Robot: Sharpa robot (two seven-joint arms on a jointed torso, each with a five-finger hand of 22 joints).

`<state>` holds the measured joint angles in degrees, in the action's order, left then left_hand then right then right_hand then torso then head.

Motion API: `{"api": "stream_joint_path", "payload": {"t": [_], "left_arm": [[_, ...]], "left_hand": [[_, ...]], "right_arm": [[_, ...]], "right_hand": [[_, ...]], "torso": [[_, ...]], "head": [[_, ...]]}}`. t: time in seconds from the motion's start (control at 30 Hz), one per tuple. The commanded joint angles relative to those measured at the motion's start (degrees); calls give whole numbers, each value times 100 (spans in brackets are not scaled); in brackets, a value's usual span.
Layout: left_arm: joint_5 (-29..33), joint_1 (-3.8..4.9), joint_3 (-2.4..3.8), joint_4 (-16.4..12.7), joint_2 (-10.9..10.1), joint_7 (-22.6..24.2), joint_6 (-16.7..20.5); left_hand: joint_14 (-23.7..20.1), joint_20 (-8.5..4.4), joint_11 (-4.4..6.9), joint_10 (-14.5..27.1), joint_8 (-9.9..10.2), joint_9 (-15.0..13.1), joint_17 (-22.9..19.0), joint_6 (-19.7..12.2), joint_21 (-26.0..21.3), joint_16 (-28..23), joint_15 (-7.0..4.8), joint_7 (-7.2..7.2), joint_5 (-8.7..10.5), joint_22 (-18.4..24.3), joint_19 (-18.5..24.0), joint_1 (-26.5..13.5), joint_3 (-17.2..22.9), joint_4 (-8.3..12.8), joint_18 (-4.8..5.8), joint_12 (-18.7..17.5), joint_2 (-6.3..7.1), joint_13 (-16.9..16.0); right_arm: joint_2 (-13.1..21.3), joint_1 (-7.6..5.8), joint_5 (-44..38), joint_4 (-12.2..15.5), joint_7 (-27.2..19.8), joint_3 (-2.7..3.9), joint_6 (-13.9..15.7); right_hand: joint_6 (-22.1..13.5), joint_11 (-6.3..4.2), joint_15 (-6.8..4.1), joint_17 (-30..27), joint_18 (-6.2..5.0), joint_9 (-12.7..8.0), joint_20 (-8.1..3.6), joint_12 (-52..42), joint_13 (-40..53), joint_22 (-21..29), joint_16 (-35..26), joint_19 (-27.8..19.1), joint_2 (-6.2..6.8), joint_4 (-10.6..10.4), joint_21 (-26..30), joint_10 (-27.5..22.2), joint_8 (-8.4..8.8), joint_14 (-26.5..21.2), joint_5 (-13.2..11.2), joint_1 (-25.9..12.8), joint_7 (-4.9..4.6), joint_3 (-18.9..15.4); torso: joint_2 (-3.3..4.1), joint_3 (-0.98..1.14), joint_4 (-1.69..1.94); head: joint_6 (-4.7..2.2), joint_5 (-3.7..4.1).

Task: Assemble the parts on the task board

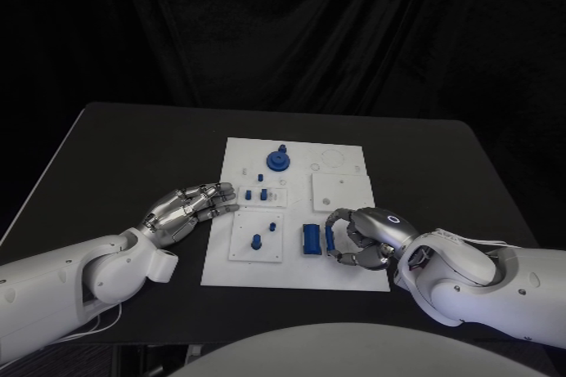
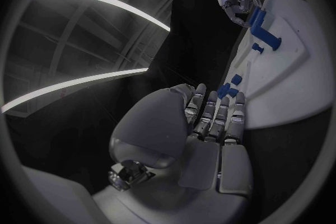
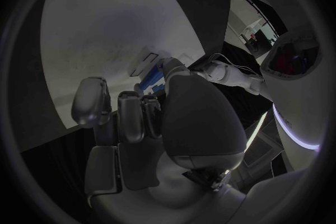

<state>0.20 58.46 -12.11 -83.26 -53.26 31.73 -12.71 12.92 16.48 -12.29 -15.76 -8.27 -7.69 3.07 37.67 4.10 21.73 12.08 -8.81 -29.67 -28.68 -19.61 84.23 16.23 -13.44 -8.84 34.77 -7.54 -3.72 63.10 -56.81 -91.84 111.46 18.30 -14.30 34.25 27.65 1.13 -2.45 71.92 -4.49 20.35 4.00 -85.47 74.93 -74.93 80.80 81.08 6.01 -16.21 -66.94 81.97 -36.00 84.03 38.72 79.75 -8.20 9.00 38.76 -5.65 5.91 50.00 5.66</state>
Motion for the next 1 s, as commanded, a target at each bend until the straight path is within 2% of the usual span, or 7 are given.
{"api": "stream_joint_path", "payload": {"t": [0.03, 0.2, 0.23, 0.5, 0.6, 0.8, 1.0], "left_arm": [[24, -8, 4, -15, 1, 52, -36], [24, -9, 4, -14, 6, 48, -34], [24, -9, 4, -14, 9, 47, -32], [24, -9, 4, -16, 11, 42, -28], [24, -10, 4, -15, 10, 37, -25], [24, -10, 4, -12, 13, 17, -27], [24, -10, 4, -4, 19, 7, -32]], "left_hand": [[1, -3, -19, -38, -39, 8, 3, 15, 13, 1, 14, -29, -26, 4, -1, -5, 39, 10, 62, 29, -31, -6], [4, -3, -19, -38, -39, 8, 4, 15, 13, 6, 15, -29, -27, 1, -3, -6, 41, 9, 62, 29, -31, -6], [4, -3, -19, -38, -39, 8, 4, 15, 13, 6, 15, -29, -27, 1, -3, -6, 41, 9, 62, 29, -31, -6], [4, -3, -19, -38, -39, 8, 4, 15, 13, 6, 15, -29, -27, 1, -3, -6, 41, 9, 62, 29, -31, -6], [4, -3, -19, -38, -39, 8, 4, 15, 13, 6, 15, -29, -27, 1, -3, -6, 41, 9, 62, 29, -31, -6], [3, -3, -19, -41, -42, 9, 4, 14, 13, 6, 15, -30, -30, 2, -4, -12, 48, 11, 63, 28, -28, -6], [3, -3, -19, -41, -42, 9, 4, 14, 13, 6, 15, -30, -30, 2, -4, -12, 48, 11, 63, 28, -28, -6]], "right_arm": [[51, 11, -14, 51, 41, -1, 150], [88, 15, -14, 58, 128, -1, 20], [88, 15, -14, 53, 144, -1, -7], [65, 18, -14, 37, 219, -2, -153], [50, 19, -14, 27, 245, -2, -215], [29, 20, -14, 21, 285, -1, -291], [11, 21, -14, 1, 362, -1, -414]], "right_hand": [[160, 0, -22, -16, -41, -35, -41, 31, 605, -859, -33, -2, 13, -10, 35, -59, -93, 70, -118, -101, 139, 32], [141, -7, -27, -42, -48, -92, -46, 65, 544, -849, -48, -17, 32, -2, 73, -114, -101, 59, -396, -115, 149, 54], [131, -6, -25, -58, -52, -120, -46, 79, 520, -842, -56, -26, 33, -3, 99, -135, -113, 52, -562, -136, 148, 50], [111, 0, -21, -79, -57, -200, -41, 91, 486, -835, -65, -36, 17, 3, 139, -162, -170, 44, -1125, -193, 150, -8], [99, 2, -17, -92, -62, -224, -39, 104, 461, -829, -72, -45, 8, 4, 166, -186, -188, 38, -1265, -205, 148, -35], [100, 3, -16, -104, -64, -230, -38, 113, 443, -826, -78, -49, 1, 2, 178, -204, -195, 33, -1304, -210, 148, -41], [-28, 12, -6, -126, -69, -323, -30, 136, 392, -819, -88, -57, 5, 39, 220, -254, -215, 23, -1908, -187, 142, -177]], "torso": [[0, 0, -8], [2, 4, -9], [3, 4, -8], [-4, -3, -2], [-1, -2, -1], [1, -3, 12], [3, -5, 10]], "head": [[0, 1], [0, 15], [0, 16], [0, 4], [0, -2], [0, 2], [0, 9]]}}
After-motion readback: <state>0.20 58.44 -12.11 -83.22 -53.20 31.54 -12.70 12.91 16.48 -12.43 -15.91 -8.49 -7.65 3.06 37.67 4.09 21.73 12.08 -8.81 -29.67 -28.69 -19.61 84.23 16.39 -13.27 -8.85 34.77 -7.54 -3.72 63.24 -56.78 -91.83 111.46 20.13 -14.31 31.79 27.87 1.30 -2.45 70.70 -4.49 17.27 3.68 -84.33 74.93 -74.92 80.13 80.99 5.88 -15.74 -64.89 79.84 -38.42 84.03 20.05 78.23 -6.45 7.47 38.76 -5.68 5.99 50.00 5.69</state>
